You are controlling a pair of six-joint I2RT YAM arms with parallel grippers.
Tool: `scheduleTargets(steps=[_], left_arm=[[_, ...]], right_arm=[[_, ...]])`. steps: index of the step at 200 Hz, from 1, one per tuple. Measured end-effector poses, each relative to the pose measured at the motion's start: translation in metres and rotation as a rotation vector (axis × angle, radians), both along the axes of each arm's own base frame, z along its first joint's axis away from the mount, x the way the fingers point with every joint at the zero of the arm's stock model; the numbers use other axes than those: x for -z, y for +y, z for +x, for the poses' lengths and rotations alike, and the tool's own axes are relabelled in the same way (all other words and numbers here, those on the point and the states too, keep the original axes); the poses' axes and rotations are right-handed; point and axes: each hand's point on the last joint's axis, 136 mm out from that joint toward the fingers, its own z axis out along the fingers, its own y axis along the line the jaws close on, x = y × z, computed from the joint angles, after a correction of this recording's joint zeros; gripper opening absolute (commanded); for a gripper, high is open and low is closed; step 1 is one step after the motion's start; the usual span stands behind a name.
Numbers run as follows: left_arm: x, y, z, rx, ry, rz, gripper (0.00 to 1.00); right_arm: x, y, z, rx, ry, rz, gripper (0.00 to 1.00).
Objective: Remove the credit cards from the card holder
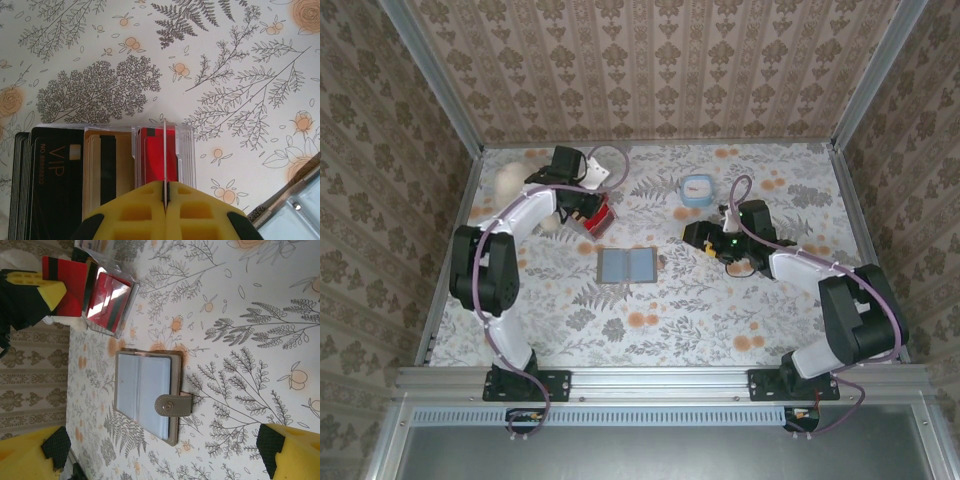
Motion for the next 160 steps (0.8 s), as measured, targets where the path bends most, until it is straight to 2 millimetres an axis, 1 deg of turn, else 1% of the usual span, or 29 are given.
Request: scheduleTargets(steps=[26,46,89,125,138,146,157,160], left_arm=[[0.007,0.001,0.005,0.004,0.004,0.024,0.0],[0.012,0.003,0.005,0.011,0.017,0.043,0.0],[0.013,0.002,0.003,0.018,0.022,0.042,0.0],[0.016,0.001,0.003,0.024,0.031,0.04,0.03],[0.019,0.002,0.002,0.027,0.038,0.045,0.06],[0.02,0.002,0.001,0.027,0.044,0.047,0.1],[0.022,0.002,0.0,0.03,0.051,0.052,0.17],[0.023,0.003,0.0,0.031,0.052,0.052,0.21]], right_arm=[[0.004,0.001,-0.001,-0.004,0.013,0.001,0.98],[0.004,0.001,-0.001,-0.004,0.013,0.001,0.98],[0.004,0.001,-0.001,-0.005,0.014,0.001,0.98],[0.005,0.0,-0.002,-0.005,0.02,-0.001,0.98],[0.005,0.0,-0.002,-0.005,0.02,-0.001,0.98],[0.005,0.0,-0.002,-0.005,0.02,-0.001,0.98],[0.005,0.0,-0.002,-0.005,0.02,-0.001,0.98],[0.005,0.0,-0.002,-0.005,0.02,-0.001,0.98]])
